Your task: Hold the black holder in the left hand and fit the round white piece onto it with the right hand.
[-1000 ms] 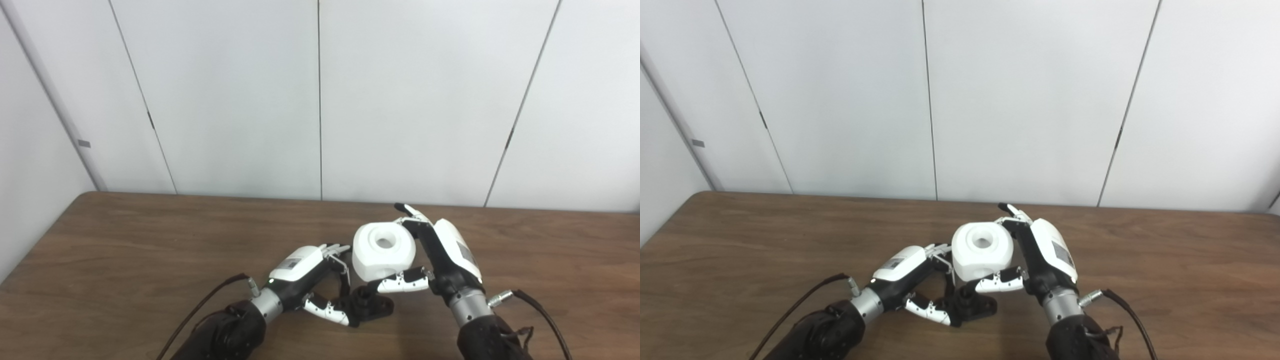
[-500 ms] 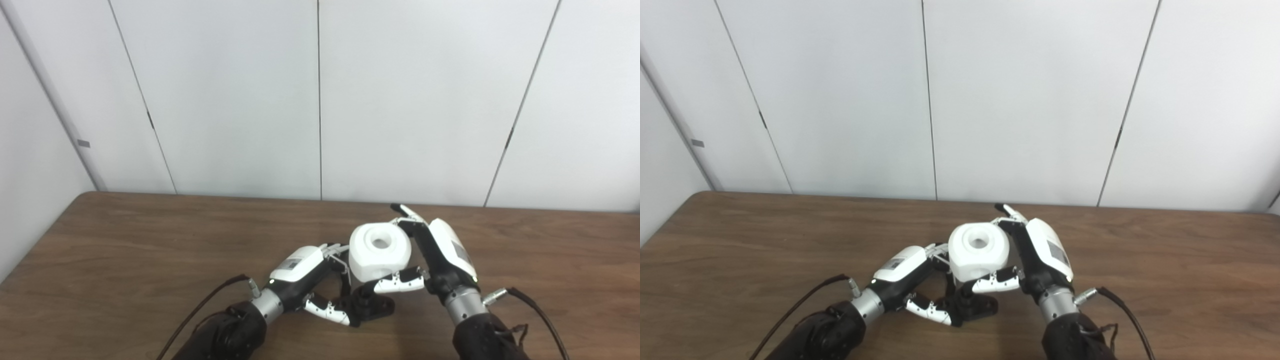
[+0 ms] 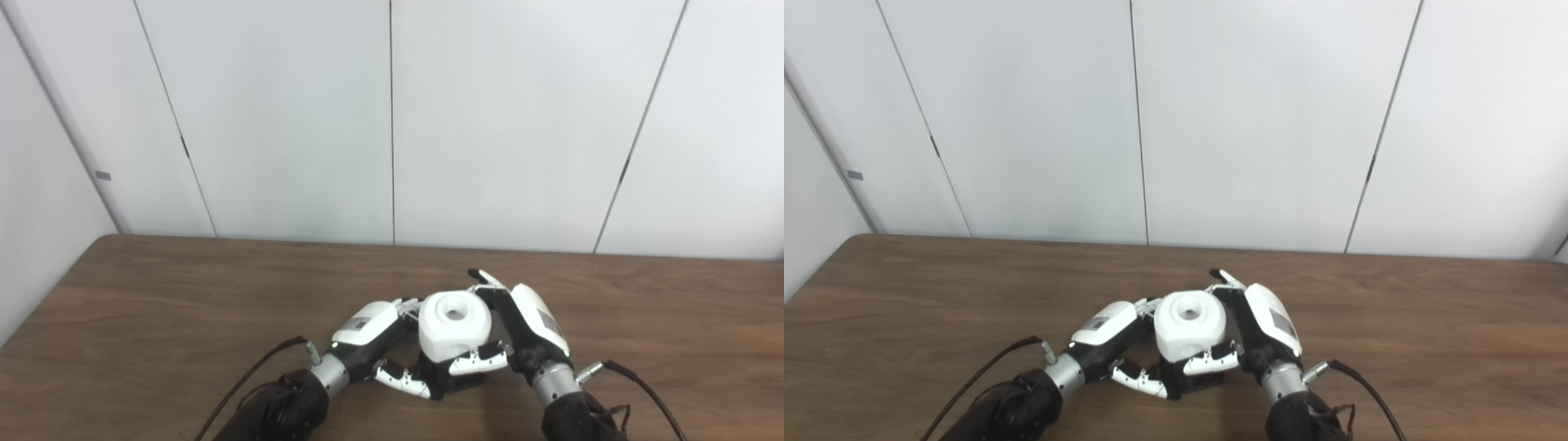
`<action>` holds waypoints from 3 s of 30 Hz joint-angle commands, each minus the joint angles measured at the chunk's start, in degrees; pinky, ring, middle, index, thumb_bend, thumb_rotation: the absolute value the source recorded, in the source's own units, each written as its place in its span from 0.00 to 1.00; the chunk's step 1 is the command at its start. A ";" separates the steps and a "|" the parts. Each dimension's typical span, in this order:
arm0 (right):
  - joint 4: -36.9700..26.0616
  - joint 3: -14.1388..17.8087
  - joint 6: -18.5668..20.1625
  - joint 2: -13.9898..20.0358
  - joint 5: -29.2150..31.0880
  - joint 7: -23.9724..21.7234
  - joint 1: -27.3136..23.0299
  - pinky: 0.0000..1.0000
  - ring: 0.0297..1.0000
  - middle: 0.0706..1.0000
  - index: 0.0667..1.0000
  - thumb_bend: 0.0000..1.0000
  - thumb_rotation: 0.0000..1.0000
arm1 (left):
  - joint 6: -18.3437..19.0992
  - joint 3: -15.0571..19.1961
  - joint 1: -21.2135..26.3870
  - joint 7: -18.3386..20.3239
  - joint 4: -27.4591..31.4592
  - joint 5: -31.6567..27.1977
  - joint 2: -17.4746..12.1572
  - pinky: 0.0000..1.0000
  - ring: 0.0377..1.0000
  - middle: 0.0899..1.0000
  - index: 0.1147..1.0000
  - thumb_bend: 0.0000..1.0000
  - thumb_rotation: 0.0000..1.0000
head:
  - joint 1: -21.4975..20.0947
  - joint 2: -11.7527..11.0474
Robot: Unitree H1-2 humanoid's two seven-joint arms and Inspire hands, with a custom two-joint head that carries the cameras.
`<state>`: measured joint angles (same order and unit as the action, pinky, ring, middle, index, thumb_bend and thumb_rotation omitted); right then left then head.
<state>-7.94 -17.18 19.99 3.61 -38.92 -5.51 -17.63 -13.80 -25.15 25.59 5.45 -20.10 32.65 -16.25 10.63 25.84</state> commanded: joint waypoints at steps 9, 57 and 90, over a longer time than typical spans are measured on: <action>-0.80 -0.96 -2.39 -0.51 -0.32 2.25 -0.91 0.75 0.91 0.91 0.44 0.50 0.14 | 1.63 -1.20 -0.20 1.79 0.86 1.60 0.22 1.00 0.97 0.94 0.41 0.52 0.05 | 0.00 0.47; -2.08 1.73 -1.36 1.44 1.17 2.21 1.11 0.76 0.93 0.92 0.45 0.50 0.14 | 2.11 -0.58 -1.14 2.68 3.27 1.44 -0.44 1.00 0.97 0.94 0.41 0.51 0.05 | -0.46 2.25; -2.60 -0.89 -0.81 0.87 -0.07 0.91 0.52 0.80 0.93 0.91 0.44 0.50 0.14 | 4.53 -1.26 -0.58 2.76 3.82 2.37 0.57 1.00 0.97 0.94 0.41 0.52 0.05 | 1.67 2.98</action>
<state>-9.63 -17.89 19.59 4.59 -38.20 -4.47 -15.70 -9.75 -25.33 24.67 6.98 -16.65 32.98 -16.22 12.22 28.74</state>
